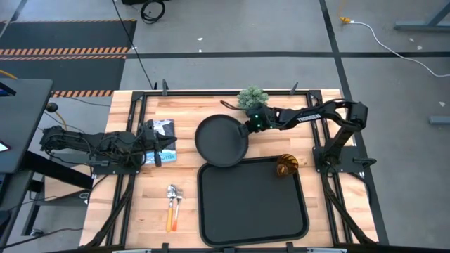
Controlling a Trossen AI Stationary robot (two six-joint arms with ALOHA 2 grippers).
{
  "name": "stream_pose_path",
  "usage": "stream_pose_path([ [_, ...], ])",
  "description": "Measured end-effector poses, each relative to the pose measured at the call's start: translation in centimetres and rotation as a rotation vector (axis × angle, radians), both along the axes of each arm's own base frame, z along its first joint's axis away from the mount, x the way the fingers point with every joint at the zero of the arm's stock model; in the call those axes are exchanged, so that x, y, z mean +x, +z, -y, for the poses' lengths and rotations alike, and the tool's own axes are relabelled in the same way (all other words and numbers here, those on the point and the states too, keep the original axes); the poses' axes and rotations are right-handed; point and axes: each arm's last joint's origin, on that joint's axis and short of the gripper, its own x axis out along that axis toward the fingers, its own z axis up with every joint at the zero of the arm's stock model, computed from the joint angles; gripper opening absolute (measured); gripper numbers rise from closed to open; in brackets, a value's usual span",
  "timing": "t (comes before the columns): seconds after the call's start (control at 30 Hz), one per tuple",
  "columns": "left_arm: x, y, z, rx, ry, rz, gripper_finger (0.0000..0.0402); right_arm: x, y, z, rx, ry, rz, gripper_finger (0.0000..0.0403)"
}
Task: Pick and place plate/cup/fork/spoon on tray
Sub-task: Put the black plate on the black tray
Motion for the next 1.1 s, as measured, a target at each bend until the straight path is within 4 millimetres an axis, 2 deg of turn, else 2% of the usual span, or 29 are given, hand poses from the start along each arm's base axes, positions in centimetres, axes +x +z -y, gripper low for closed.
stream_pose_path([
  [0.2, 0.0, 0.0, 0.0, -0.007, 0.002, 0.002, 0.0009, 0.1, 1.6, -1.2, -0.016, 0.032, 0.05, 0.001],
  [0.43, 0.0, 0.0, 0.0, -0.006, 0.003, 0.003, 0.0009, 0.5, 2.6, -3.5, -0.04, 0.064, 0.058, 0.001],
  [0.67, 0.0, 0.1, 0.0, 0.001, 0.002, 0.006, 0.0009, 1.7, 5.0, -5.4, -0.088, 0.118, -0.083, 0.001],
  [0.87, 0.0, 0.1, 0.0, 0.001, 0.002, 0.006, 0.0009, 2.8, 8.2, -7.1, -0.15, 0.26, -0.141, 0.001],
  [1.1, 0.0, 0.1, 0.0, 0.005, 0.008, 0.006, 0.0009, 3.3, 9.5, -8.7, -0.18, 0.44, -0.15, 0.0009],
])
